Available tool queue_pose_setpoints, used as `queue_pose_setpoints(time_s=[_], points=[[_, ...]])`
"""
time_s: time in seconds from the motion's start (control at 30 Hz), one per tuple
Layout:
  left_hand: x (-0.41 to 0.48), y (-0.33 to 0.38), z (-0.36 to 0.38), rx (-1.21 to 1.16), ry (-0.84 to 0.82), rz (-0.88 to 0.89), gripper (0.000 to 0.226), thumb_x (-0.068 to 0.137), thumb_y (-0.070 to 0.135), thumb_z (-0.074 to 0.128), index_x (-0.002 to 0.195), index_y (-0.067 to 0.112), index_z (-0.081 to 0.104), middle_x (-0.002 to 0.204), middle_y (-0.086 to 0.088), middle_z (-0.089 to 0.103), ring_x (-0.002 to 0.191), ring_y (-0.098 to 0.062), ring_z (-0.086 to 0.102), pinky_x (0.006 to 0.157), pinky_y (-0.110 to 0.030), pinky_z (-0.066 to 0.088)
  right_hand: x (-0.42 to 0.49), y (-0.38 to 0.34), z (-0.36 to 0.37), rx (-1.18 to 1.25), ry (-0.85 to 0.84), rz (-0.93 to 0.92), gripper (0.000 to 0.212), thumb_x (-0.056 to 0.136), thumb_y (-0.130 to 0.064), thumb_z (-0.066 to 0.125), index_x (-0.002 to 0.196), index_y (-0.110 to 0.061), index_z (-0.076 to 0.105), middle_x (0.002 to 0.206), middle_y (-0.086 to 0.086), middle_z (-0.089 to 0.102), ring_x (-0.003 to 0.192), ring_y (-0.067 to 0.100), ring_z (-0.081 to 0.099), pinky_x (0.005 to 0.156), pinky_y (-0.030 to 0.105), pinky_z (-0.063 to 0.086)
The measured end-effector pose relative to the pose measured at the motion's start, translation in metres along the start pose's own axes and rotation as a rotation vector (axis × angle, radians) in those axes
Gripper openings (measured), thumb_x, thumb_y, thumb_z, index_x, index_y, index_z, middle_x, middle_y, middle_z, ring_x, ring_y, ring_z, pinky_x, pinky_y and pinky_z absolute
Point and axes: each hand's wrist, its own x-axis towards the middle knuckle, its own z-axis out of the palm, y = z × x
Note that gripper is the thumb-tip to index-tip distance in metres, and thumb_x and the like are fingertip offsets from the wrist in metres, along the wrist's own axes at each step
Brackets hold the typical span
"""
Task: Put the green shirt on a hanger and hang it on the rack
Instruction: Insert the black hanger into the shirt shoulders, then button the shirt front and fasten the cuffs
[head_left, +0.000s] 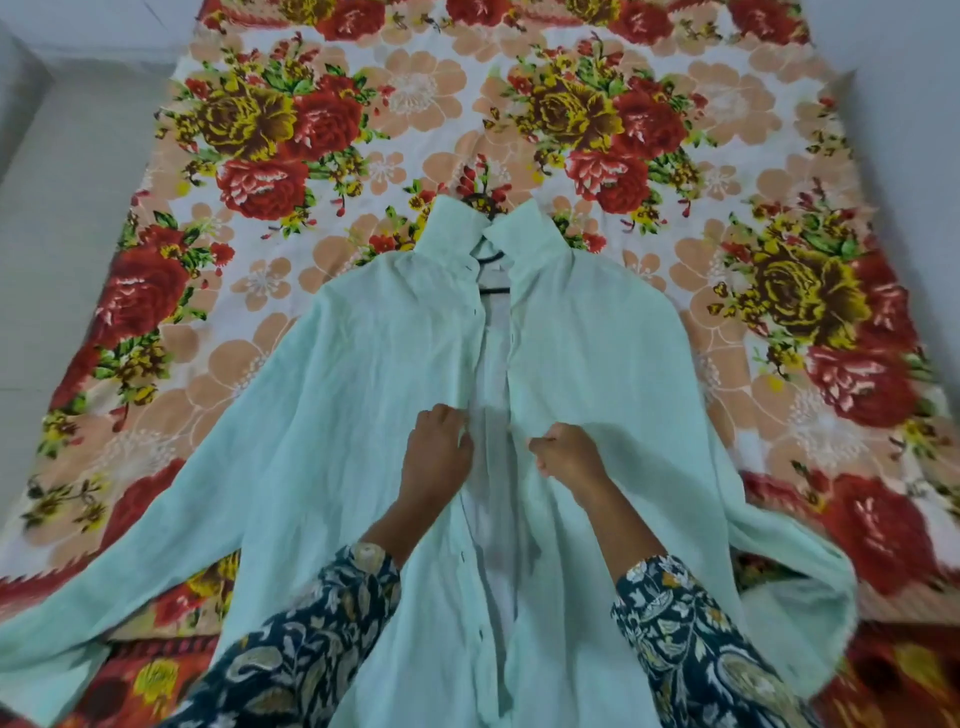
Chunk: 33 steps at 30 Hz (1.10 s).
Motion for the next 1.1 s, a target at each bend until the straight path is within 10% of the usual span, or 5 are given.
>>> queue_pose_setpoints(time_s=[0.1,0.37,0.63,0.93,1.1], points=[[-0.075,-0.001,0.021,0.247,0.008,0.025,0.015,0.078,0.01,0.057,0.091,0.004,0.063,0.088,-0.012,0.061,0.083,-0.034,0.061,0.063,-0.038,0.047,-0.042,0.039,0.019,-0.255,-0.11,0.04,0.028,0.083,-0.035,0.064,0.078,-0.012,0.049,0.073,0.001,0.047,0.078,0.02,0.049,0.061,0.027,0.034],[-0.195,-0.005,0.071,0.396,-0.368,-0.175,0.052,0.092,0.05,0.04,0.123,0.009,0.046,0.124,-0.007,0.056,0.113,-0.028,0.054,0.091,-0.038,0.042,-0.108,0.097,0.048,-0.313,-0.128,0.14,0.052,0.083,-0.031,0.067,0.123,-0.002,0.052,0.123,0.014,0.06,0.112,0.03,0.058,0.086,0.034,0.047],[-0.256,-0.011,0.081,0.466,-0.403,-0.108,0.046,0.09,0.035,0.046,0.127,0.008,0.041,0.124,-0.008,0.05,0.116,-0.03,0.049,0.093,-0.041,0.04,-0.169,0.148,0.062,-0.267,-0.249,0.006,0.038,0.079,-0.027,0.069,0.063,-0.024,0.035,0.066,-0.004,0.044,0.064,0.015,0.046,0.056,0.025,0.035],[-0.316,-0.038,0.099,0.576,-0.331,0.198,0.037,0.054,0.034,0.076,0.082,0.018,0.059,0.084,-0.001,0.062,0.071,-0.022,0.061,0.05,-0.03,0.049,-0.224,0.208,0.09,-0.748,-0.234,-0.45,0.039,0.076,-0.027,0.069,0.11,-0.014,0.054,0.112,0.006,0.052,0.111,0.027,0.047,0.087,0.039,0.043],[-0.312,-0.044,0.088,0.557,-0.256,0.301,0.006,0.059,0.017,0.055,0.064,0.02,0.056,0.071,0.001,0.055,0.062,-0.02,0.054,0.043,-0.026,0.041,-0.226,0.223,0.102,-0.843,-0.084,-0.452,0.039,0.032,-0.014,0.086,0.065,-0.02,0.066,0.062,-0.004,0.06,0.061,0.018,0.062,0.042,0.024,0.044]])
